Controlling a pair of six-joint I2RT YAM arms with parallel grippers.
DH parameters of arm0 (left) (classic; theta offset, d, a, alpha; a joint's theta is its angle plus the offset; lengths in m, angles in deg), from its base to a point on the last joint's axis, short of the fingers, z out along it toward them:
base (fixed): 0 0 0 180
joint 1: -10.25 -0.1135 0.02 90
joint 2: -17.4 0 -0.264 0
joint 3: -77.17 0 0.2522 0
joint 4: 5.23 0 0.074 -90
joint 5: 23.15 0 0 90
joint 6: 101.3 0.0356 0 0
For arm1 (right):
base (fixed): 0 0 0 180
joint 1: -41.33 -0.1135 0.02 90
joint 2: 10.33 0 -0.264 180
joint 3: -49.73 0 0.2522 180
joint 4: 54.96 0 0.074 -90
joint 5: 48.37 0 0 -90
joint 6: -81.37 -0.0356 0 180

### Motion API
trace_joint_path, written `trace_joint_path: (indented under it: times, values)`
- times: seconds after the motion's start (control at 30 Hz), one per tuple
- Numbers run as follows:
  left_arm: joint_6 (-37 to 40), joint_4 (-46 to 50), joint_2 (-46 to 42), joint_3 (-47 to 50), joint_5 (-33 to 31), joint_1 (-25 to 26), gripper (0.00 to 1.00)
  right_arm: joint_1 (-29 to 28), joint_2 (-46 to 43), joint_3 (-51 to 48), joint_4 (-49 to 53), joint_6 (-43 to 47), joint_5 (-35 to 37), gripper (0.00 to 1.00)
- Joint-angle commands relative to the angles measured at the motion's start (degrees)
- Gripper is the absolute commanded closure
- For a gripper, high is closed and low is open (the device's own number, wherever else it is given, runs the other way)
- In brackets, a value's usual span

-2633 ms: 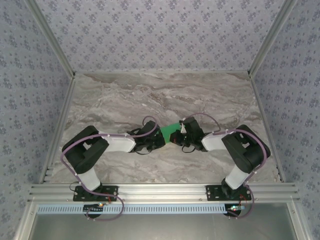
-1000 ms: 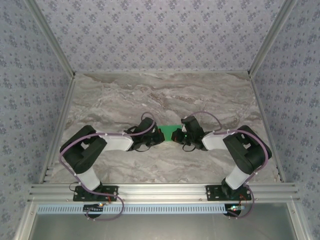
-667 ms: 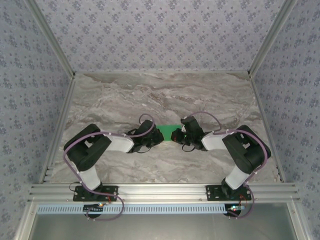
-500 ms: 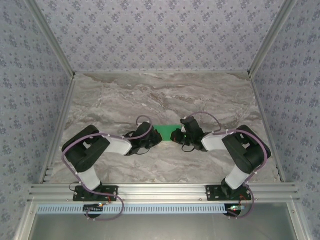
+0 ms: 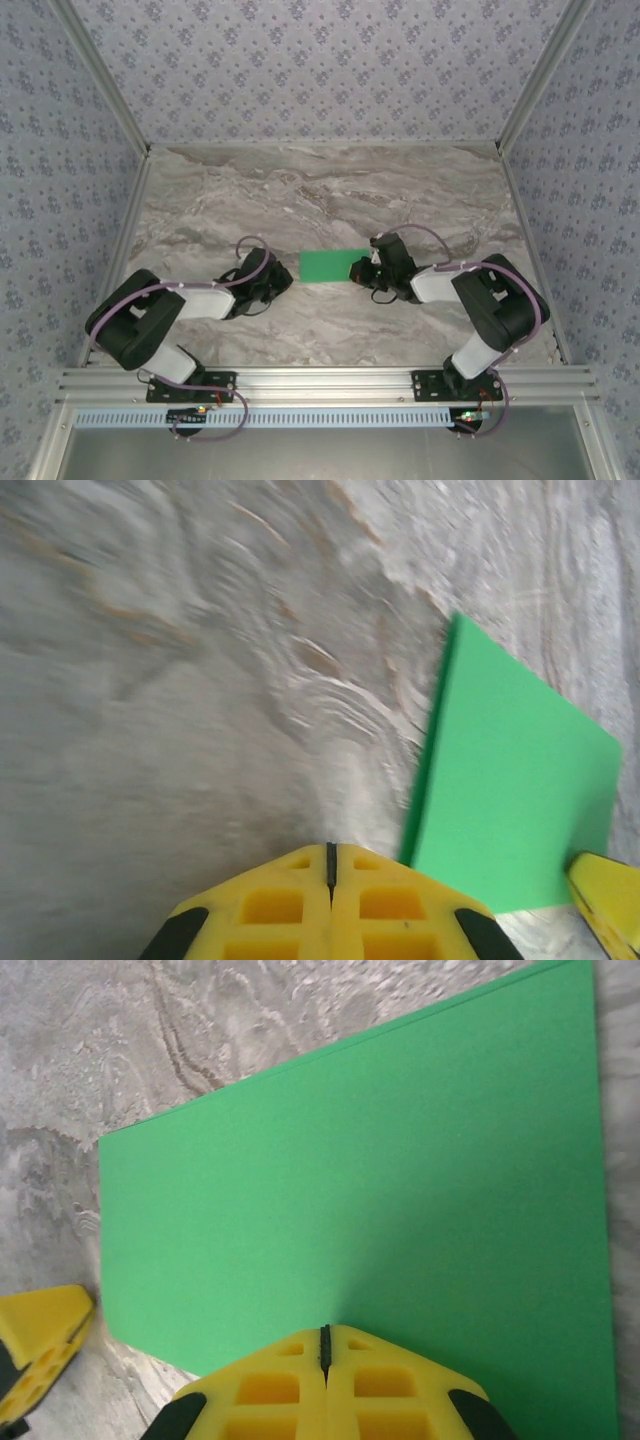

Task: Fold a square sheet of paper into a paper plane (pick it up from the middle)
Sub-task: First fold in half a square sheet of paper at the center of the table, then rotate the square sheet of paper at the center of the table.

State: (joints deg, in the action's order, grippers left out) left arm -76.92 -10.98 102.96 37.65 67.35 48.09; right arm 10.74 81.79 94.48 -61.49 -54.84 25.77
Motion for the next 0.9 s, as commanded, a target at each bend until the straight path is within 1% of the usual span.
trace_joint_path:
  times: [0.0, 0.07, 0.1, 0.13, 0.17, 0.2, 0.23, 0.27, 0.33, 0.43, 0.5, 0.6, 0.73, 0.87]
  values:
    - [5.83, 13.04, -3.97, -1.31, -1.92, -2.90, 1.00, 0.30, -0.45, 1.53, 12.12, 3.98, 4.11, 1.00]
    - [8.90, 18.39, -6.67, -4.13, -1.66, -4.26, 1.00, -0.89, -1.25, 4.40, 14.81, 5.37, 4.92, 1.00]
    - [10.65, 21.36, -8.06, -5.73, -1.70, -4.95, 0.97, -2.00, -1.49, 6.29, 16.35, 6.30, 5.78, 1.00]
    - [11.87, 23.95, -9.29, -6.99, -1.79, -5.47, 0.90, -3.08, -1.42, 8.13, 18.04, 6.84, 6.62, 1.00]
    - [13.22, 26.86, -10.50, -8.60, -2.10, -6.31, 0.81, -4.60, -1.13, 10.38, 19.70, 7.40, 7.82, 1.00]
    - [14.32, 29.72, -11.66, -9.91, -2.70, -7.06, 0.67, -6.02, -0.30, 12.77, 21.20, 7.76, 9.09, 1.00]
    - [14.97, 32.24, -12.46, -11.23, -3.29, -7.68, 0.58, -7.31, 0.70, 14.56, 22.43, 8.01, 10.10, 1.00]
    - [15.72, 34.89, -13.18, -12.35, -3.92, -8.44, 0.48, -8.65, 2.01, 17.18, 23.66, 8.15, 11.21, 0.97]
    - [16.92, 38.86, -14.55, -13.99, -4.43, -10.17, 0.33, -10.79, 5.89, 21.89, 25.89, 7.86, 13.18, 0.90]
    - [18.14, 42.03, -16.00, -15.05, -4.37, -12.38, 0.18, -12.92, 11.31, 27.94, 27.78, 6.79, 14.42, 0.80]
    - [18.63, 43.76, -16.56, -15.28, -4.45, -13.47, 0.12, -13.95, 14.58, 31.69, 29.54, 6.33, 15.04, 0.75]
    - [19.28, 44.97, -16.76, -15.24, -4.45, -14.32, 0.06, -15.09, 18.80, 36.66, 31.87, 6.23, 15.49, 0.71]
    - [20.21, 46.26, -16.22, -15.03, -4.01, -15.04, 0.01, -16.24, 22.15, 40.83, 34.40, 6.51, 14.76, 0.70]
    - [20.59, 46.15, -16.13, -14.50, -3.59, -15.21, 0.01, -17.95, 22.41, 39.56, 36.56, 9.15, 12.33, 0.73]
